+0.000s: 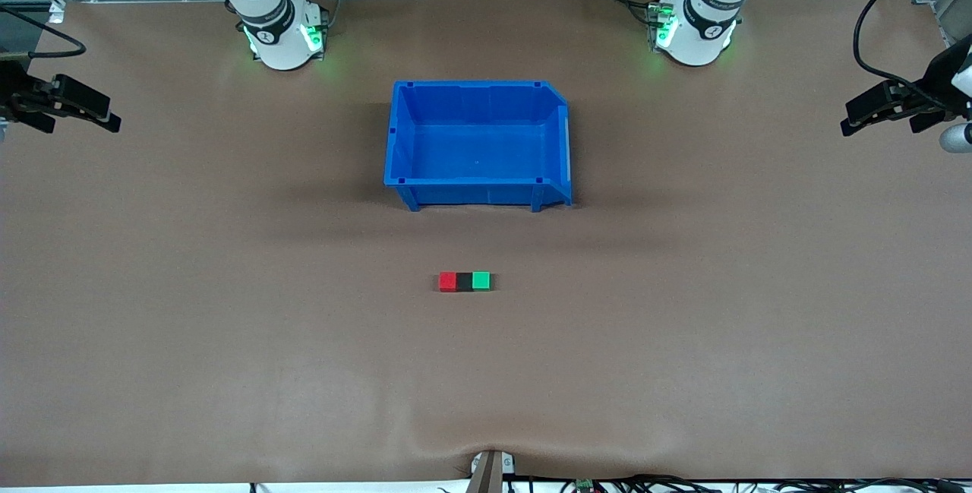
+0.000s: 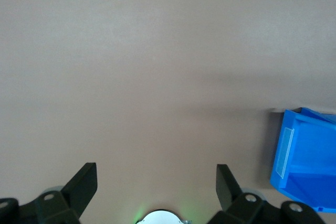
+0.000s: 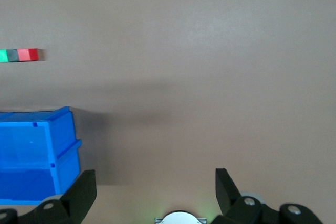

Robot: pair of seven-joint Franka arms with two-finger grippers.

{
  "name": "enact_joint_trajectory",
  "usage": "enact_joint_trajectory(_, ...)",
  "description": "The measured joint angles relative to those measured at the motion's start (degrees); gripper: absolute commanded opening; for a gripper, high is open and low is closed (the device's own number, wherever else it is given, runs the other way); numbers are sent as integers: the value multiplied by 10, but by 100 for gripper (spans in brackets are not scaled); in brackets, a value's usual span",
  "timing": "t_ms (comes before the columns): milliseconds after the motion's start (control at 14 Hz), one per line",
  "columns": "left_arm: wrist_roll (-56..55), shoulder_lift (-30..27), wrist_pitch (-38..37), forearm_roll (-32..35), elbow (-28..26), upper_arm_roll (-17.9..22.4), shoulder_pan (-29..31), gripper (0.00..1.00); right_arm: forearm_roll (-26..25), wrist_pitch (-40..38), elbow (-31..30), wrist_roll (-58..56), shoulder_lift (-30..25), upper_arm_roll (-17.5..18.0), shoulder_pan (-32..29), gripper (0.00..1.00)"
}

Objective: Attach green and red cubes to black cube

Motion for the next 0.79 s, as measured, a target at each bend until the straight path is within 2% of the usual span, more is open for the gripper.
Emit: enact_joint_trajectory(788,2,11,29,-13,0,-5,-6,100,4,-6,-1,1,-1,0,1,100)
